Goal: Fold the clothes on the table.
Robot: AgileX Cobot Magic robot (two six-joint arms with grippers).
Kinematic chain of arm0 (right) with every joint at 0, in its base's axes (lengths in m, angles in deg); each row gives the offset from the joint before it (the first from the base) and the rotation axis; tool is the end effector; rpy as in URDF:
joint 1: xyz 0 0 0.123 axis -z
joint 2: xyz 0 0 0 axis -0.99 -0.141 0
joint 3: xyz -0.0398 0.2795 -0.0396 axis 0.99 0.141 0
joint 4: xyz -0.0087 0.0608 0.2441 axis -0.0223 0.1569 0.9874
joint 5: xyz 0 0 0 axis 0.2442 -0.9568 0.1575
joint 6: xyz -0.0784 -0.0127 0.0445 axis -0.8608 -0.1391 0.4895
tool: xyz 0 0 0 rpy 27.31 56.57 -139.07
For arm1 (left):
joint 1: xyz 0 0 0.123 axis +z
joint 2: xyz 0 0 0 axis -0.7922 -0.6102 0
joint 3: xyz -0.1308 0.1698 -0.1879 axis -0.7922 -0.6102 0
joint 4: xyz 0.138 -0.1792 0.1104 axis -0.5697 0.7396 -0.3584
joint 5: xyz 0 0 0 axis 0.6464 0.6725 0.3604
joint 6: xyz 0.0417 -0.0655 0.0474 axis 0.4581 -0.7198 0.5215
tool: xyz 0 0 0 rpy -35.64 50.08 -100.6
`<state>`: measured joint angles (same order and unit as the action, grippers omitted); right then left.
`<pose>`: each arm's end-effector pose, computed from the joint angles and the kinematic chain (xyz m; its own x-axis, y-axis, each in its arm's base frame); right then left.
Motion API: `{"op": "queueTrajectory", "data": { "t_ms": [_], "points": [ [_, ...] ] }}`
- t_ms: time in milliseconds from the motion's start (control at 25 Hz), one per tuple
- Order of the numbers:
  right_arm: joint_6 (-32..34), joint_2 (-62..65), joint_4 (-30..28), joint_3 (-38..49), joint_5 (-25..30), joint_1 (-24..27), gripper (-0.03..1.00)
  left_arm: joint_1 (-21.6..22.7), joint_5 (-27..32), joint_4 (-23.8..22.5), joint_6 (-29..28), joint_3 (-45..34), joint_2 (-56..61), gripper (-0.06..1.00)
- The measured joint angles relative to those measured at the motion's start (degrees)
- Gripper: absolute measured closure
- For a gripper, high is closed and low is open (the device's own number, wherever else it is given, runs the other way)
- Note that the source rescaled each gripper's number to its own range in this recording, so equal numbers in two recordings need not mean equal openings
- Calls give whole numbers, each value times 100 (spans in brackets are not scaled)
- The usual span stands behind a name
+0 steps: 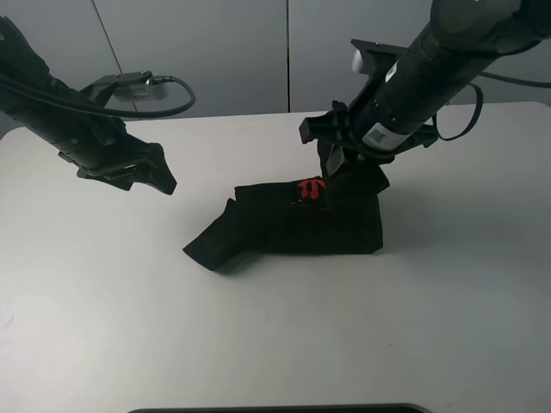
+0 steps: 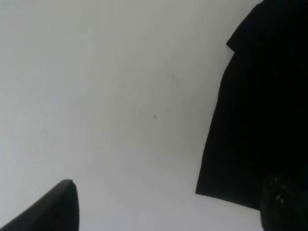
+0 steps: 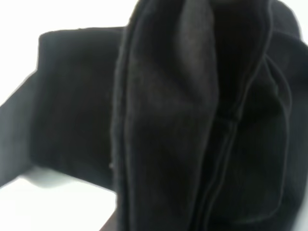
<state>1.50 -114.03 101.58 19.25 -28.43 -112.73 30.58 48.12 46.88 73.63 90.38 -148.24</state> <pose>0.2803 0.1848 0.1925 -0.9408 -0.1134 -0.3195 -0.2137 0.9301 0.2989 0.2941 -0.1418 0.1793 -0.8555 0.3946 -0.3352 0.4773 0.8520 -0.2152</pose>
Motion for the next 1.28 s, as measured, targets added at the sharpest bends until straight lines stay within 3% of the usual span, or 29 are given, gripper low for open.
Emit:
{"op": "queueTrajectory", "data": {
  "t_ms": [240,320,400,560,680,800,920,1000,1080,1160,1280],
  "points": [
    [-299,-698,976,0,-721,-239,80,0,0,0,0,0,0,-4],
    [-523,-725,1208,0,-817,-248,74,0,0,4,0,0,0,-4],
    [-829,-725,1431,0,-928,-248,56,0,0,4,0,0,0,-4],
    [-1583,-697,1868,0,-797,-248,5,0,0,18,65,0,0,-4],
    [-2038,-488,1853,0,-412,-248,-2,0,0,56,98,0,0,-4],
    [-1934,-83,1253,21,-346,-248,-3,0,0,159,110,0,0,-4],
    [-1139,369,-101,129,-307,-248,-3,0,-12,424,247,0,0,-4],
    [-312,618,-1253,223,-115,-248,-3,0,4,850,557,0,0,-4],
    [282,839,-2014,364,101,-171,-3,0,127,1396,975,0,0,-4],
    [526,998,-2339,496,327,73,-3,-47,259,1857,1348,56,0,-4],
    [579,1155,-2458,726,454,532,-3,-322,356,2023,1559,334,0,-4]
  ]
}}
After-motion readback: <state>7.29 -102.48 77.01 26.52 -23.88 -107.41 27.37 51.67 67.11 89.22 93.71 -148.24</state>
